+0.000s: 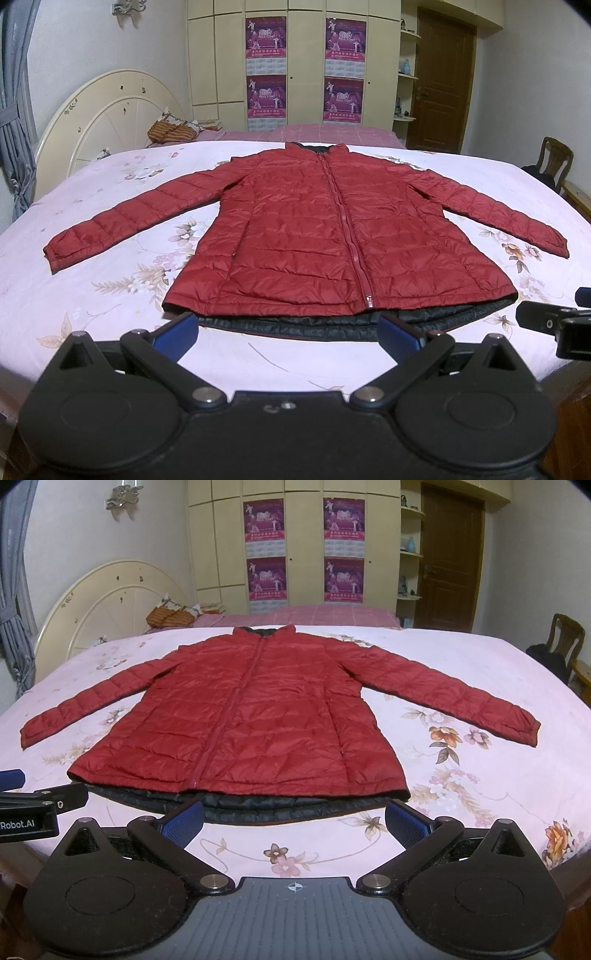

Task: Fold large clothes

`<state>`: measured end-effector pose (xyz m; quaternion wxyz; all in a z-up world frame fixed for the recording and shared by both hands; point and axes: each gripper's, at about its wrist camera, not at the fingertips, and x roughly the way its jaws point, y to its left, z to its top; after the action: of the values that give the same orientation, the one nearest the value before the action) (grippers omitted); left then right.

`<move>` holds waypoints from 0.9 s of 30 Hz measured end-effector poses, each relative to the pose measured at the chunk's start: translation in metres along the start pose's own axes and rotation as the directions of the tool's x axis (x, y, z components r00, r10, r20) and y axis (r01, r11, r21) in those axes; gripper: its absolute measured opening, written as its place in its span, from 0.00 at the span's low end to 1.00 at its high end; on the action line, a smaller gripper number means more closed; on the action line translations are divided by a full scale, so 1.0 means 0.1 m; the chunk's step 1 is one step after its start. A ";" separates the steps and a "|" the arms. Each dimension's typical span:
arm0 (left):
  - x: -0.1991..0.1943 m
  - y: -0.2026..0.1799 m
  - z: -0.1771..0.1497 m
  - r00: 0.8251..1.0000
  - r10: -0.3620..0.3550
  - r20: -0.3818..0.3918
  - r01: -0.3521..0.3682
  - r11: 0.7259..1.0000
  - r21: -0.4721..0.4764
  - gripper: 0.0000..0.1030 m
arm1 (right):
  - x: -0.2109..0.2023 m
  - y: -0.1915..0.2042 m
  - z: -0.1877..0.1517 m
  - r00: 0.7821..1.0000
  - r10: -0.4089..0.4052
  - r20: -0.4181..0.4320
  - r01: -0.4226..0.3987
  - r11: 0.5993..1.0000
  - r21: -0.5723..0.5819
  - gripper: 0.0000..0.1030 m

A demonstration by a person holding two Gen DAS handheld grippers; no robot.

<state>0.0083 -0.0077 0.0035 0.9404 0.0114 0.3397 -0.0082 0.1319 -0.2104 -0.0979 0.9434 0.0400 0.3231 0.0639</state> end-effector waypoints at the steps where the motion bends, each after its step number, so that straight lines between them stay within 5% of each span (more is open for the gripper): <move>1: 0.00 0.00 0.00 1.000 0.001 0.000 -0.001 1.000 -0.001 1.00 | 0.00 0.01 0.00 1.000 0.000 0.000 0.000 1.000 0.001 1.00; 27: -0.06 0.05 -0.03 1.000 0.002 0.011 -0.002 1.000 -0.013 1.00 | -0.02 0.05 0.01 1.000 -0.007 0.010 0.007 1.000 -0.010 1.00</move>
<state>0.0018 -0.0023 0.0057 0.9424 0.0056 0.3345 -0.0051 0.1304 -0.2062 -0.0953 0.9454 0.0343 0.3180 0.0620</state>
